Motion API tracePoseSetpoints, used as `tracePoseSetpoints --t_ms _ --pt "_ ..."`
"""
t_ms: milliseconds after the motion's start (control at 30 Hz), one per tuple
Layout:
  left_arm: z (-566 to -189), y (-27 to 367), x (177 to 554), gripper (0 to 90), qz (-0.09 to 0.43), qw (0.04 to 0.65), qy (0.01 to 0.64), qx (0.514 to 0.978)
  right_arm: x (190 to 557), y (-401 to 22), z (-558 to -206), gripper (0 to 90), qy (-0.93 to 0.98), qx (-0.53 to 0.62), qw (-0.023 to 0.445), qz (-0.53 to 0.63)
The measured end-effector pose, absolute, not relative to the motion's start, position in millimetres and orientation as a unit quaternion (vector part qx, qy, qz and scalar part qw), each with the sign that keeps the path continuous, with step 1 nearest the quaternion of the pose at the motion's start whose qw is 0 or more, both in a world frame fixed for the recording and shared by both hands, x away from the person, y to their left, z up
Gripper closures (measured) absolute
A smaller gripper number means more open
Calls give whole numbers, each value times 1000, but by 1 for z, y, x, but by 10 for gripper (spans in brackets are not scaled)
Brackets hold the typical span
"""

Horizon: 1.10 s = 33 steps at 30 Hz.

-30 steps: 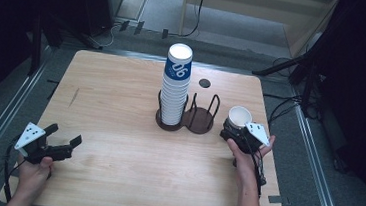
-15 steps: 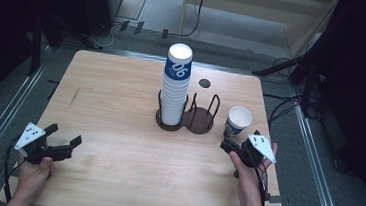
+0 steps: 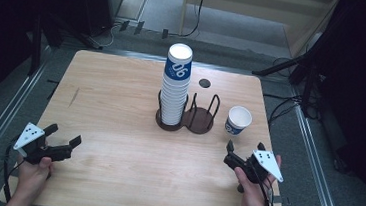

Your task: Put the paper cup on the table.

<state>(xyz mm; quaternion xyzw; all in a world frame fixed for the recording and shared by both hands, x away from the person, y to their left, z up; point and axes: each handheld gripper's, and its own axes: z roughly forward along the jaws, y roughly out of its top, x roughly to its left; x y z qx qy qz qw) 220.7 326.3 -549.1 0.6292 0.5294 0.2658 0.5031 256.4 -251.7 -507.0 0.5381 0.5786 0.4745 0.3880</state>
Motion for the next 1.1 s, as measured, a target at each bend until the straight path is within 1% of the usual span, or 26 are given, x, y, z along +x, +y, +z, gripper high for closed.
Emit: tracePoseSetpoints --t_ms 133,267,667,800,933,967,1100 --pt "-549 326 220 0 267 503 530 629 247 -264 -507 0 576 541 394 469" --pt "-549 325 221 0 268 498 529 633 236 -280 -510 0 569 548 389 474" --pt "-549 325 220 0 268 497 531 632 209 -323 -533 0 572 558 395 454" --pt "-549 325 220 0 269 496 530 633 203 -330 -539 0 566 563 398 451" --pt "-549 325 220 0 268 497 531 632 201 -332 -544 0 566 561 411 443" --pt "-549 325 220 0 267 498 531 632 202 -332 -546 0 570 556 421 436" --pt "-549 325 220 0 268 496 530 633 202 -329 -547 0 572 553 429 428"
